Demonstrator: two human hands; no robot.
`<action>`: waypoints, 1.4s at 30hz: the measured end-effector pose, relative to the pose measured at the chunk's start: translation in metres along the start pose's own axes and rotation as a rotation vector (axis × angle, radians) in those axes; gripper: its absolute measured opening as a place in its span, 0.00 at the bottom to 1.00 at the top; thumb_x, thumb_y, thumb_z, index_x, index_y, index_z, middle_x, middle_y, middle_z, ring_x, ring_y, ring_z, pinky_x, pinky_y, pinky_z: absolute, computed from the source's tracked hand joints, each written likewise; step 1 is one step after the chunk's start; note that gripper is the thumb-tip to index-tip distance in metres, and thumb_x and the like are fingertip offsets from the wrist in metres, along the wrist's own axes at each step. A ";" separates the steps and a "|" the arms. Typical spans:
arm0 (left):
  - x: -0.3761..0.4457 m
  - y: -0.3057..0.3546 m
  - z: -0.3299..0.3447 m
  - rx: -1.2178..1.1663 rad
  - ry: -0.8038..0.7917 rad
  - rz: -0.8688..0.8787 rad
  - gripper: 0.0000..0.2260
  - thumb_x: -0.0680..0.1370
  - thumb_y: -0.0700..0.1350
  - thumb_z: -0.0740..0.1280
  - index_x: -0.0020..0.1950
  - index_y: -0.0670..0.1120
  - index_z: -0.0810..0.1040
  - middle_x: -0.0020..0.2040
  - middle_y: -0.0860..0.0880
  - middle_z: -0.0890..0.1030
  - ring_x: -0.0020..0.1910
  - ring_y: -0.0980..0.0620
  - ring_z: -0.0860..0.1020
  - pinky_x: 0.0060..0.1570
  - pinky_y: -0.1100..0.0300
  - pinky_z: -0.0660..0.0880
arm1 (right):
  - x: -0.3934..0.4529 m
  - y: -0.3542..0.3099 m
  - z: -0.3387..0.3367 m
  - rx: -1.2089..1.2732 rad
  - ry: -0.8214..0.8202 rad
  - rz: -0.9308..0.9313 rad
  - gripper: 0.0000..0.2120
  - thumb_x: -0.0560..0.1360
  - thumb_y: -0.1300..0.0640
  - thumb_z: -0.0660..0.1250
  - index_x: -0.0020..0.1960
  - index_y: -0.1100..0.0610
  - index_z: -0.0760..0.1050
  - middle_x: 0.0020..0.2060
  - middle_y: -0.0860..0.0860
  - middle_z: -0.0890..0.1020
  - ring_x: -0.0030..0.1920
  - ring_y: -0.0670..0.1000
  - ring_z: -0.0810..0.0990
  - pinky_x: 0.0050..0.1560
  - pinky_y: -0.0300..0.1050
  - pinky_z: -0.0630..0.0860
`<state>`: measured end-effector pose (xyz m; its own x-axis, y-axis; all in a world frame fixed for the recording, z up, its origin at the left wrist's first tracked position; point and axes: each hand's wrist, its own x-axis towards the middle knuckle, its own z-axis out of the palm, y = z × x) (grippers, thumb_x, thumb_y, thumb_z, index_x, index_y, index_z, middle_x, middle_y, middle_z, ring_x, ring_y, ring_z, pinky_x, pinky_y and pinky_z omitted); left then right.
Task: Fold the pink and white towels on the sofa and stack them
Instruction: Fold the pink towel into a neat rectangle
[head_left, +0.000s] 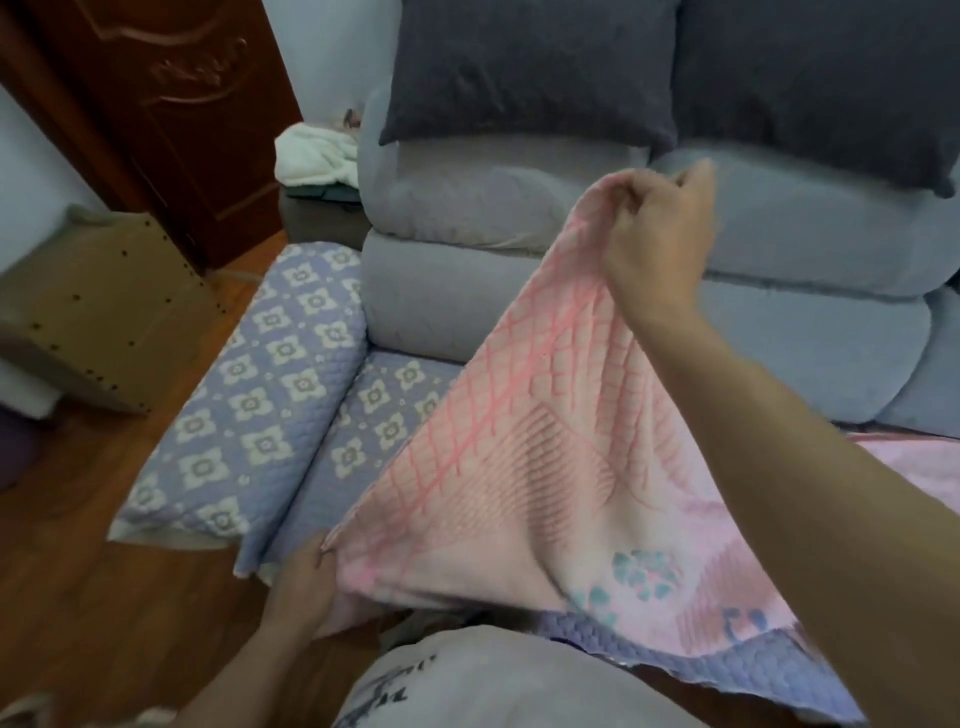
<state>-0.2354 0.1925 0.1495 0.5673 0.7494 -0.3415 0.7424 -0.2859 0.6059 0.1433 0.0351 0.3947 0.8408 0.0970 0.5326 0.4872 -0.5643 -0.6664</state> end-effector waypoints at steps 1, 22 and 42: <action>0.004 -0.009 -0.002 0.004 0.058 -0.005 0.08 0.83 0.43 0.56 0.49 0.51 0.74 0.48 0.47 0.79 0.49 0.46 0.76 0.47 0.54 0.68 | 0.007 -0.001 0.013 -0.007 -0.062 0.002 0.16 0.78 0.55 0.57 0.52 0.49 0.84 0.48 0.47 0.81 0.47 0.48 0.77 0.47 0.35 0.70; 0.231 -0.178 0.023 0.310 0.048 -0.088 0.13 0.85 0.50 0.55 0.41 0.47 0.66 0.35 0.50 0.72 0.36 0.48 0.75 0.39 0.52 0.72 | -0.079 0.013 0.516 -0.015 -0.709 0.154 0.06 0.79 0.58 0.59 0.52 0.50 0.73 0.50 0.51 0.80 0.51 0.51 0.77 0.51 0.41 0.73; 0.376 -0.063 0.131 0.959 -0.617 0.375 0.19 0.79 0.42 0.56 0.70 0.51 0.68 0.64 0.47 0.68 0.64 0.46 0.70 0.58 0.51 0.74 | -0.209 0.281 0.306 -0.694 -1.312 0.292 0.25 0.82 0.55 0.58 0.77 0.54 0.61 0.71 0.57 0.70 0.68 0.60 0.70 0.70 0.50 0.64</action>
<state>-0.0223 0.4141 -0.1113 0.6857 0.1868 -0.7035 0.3091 -0.9498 0.0491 0.1770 0.1069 -0.0635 0.6765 0.3458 -0.6502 0.3813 -0.9198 -0.0925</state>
